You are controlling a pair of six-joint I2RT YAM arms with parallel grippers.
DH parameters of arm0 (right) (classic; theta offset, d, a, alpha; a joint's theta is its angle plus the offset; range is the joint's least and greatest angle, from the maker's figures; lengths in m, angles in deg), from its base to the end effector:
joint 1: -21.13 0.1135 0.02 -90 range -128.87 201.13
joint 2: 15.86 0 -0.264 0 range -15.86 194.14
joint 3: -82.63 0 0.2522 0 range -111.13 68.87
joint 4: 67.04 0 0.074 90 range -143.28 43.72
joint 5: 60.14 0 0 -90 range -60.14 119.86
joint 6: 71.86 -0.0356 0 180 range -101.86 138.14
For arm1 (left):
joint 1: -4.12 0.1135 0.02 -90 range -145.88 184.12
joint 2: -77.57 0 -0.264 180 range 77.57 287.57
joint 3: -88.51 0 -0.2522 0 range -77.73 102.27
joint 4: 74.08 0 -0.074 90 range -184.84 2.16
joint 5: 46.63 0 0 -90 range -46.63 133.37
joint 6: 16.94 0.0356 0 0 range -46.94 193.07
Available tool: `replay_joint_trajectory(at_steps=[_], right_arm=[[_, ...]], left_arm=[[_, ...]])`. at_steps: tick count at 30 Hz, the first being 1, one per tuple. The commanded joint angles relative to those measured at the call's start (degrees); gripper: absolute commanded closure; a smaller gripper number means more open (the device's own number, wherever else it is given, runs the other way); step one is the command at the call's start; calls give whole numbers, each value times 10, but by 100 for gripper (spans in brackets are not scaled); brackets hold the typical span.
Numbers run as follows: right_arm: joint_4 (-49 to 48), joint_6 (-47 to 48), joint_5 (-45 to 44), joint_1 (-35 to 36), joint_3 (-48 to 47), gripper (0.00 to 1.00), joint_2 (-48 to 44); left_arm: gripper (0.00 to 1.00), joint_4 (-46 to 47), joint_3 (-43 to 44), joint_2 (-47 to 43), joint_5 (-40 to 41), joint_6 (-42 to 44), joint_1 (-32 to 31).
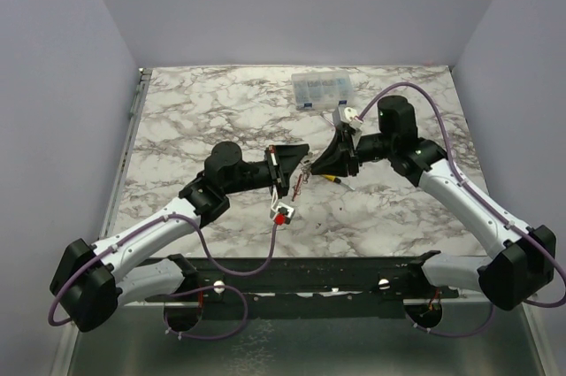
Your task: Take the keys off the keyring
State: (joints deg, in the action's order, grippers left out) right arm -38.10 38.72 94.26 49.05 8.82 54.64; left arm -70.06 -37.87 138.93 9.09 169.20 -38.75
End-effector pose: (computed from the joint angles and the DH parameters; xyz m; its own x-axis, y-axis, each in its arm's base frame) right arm 0.2185 0.1521 0.3383 -0.0342 -0.1900 -0.9812 -0.9964 -0.0702 0.0483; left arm 0.1671 -0.1824 0.3045 0.9736 0.2172 0.0704 -0.0569 -0.0678 0.9961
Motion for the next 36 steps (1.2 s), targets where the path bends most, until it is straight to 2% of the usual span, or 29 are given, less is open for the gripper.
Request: replay_joint_trajectory(at_steps=[1, 4, 11, 14, 18, 19, 20, 21, 22, 23, 30, 36], right_arm=[[7, 0, -10, 4, -20, 87, 12], [27, 7, -34, 5, -22, 99, 7], [26, 2, -111, 0, 38, 99, -62], [3, 0, -102, 0, 67, 99, -87], [4, 8, -80, 0, 62, 98, -79], [11, 18, -74, 0, 56, 85, -75], [24, 32, -68, 0, 48, 64, -70], [43, 52, -64, 0, 37, 50, -66], [59, 65, -63, 0, 29, 44, -63], [68, 70, -67, 0, 23, 43, -61], [97, 75, -111, -4, -17, 55, -58], [89, 62, -130, -17, -26, 60, -42]], left_arm=[[100, 21, 24, 4, -16, 4, -4], [100, 22, 24, 2, -1, 0, -3], [100, 28, 21, -10, 55, -18, -1], [100, 30, 19, -14, 52, -23, -1], [100, 34, 19, -12, 30, -14, -1], [100, 35, 20, -11, 26, -13, -2], [100, 37, 21, -10, 22, -11, -1], [100, 38, 21, -9, 15, -9, -1], [100, 39, 21, -10, 9, -7, -2], [100, 39, 21, -10, -1, -3, -2], [100, 37, 0, -32, -34, 4, -2], [100, 33, -3, -39, -45, 4, -1]])
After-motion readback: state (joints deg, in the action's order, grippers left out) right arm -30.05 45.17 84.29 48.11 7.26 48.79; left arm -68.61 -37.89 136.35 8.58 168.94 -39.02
